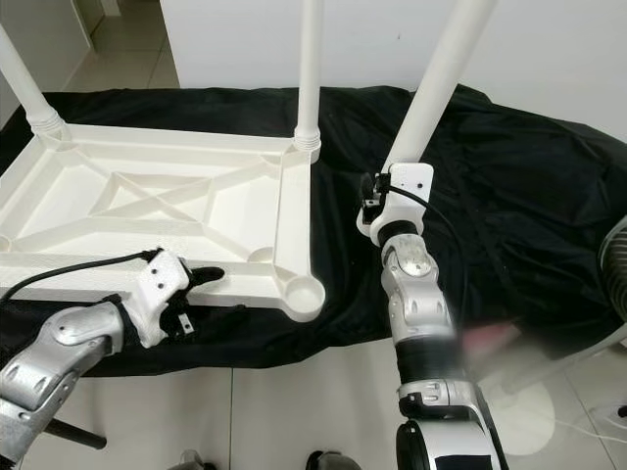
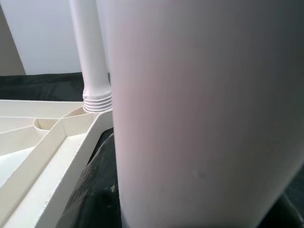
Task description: Building children table
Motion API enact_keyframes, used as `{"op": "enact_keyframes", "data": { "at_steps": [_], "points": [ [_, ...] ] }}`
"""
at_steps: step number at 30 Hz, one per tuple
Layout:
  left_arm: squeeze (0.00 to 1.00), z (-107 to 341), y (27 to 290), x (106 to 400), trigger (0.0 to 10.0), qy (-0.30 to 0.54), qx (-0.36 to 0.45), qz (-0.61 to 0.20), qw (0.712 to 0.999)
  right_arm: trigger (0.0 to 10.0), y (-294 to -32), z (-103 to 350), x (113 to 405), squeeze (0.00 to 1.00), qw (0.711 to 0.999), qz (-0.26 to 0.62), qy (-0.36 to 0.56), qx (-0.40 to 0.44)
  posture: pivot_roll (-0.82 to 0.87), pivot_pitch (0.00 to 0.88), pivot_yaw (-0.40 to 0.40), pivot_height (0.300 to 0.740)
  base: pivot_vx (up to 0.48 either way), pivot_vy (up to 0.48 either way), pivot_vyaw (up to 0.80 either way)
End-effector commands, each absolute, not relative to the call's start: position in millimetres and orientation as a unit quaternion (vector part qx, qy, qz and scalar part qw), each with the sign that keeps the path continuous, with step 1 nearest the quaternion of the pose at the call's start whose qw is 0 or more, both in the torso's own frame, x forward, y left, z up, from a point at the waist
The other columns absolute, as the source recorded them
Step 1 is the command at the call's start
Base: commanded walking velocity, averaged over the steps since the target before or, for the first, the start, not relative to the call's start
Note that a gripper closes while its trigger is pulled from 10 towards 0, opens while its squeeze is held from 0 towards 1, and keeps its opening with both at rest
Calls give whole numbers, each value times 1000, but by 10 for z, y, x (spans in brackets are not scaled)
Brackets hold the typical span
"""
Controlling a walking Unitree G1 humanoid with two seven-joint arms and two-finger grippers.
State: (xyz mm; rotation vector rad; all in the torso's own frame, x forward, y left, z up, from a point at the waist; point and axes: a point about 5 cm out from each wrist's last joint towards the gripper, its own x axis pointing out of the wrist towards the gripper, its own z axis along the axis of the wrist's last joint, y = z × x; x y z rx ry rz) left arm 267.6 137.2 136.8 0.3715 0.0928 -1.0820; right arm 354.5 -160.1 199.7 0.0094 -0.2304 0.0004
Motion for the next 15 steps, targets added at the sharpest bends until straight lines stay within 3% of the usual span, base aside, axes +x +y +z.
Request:
{"op": "enact_keyframes", "data": {
  "at_steps": [1, 6, 15],
  "points": [
    [0, 1336, 1351, 2641, 10000, 54, 189, -549, 812, 10000, -1612, 2031, 3561, 0, 993, -3, -118, 5, -15, 94, -8, 740, 0, 0, 0],
    [0, 1200, 1232, 2664, 10000, 83, 232, -555, 794, 10000, -1618, 2064, 3580, 0, 993, -8, -121, 6, -22, 104, 0, 740, 0, 0, 0],
    [0, 1180, 1074, 2732, 10000, 90, 234, -550, 797, 10000, -1610, 2065, 3589, 0, 993, -7, -121, 7, -22, 105, -1, 740, 0, 0, 0]
  ]
}}
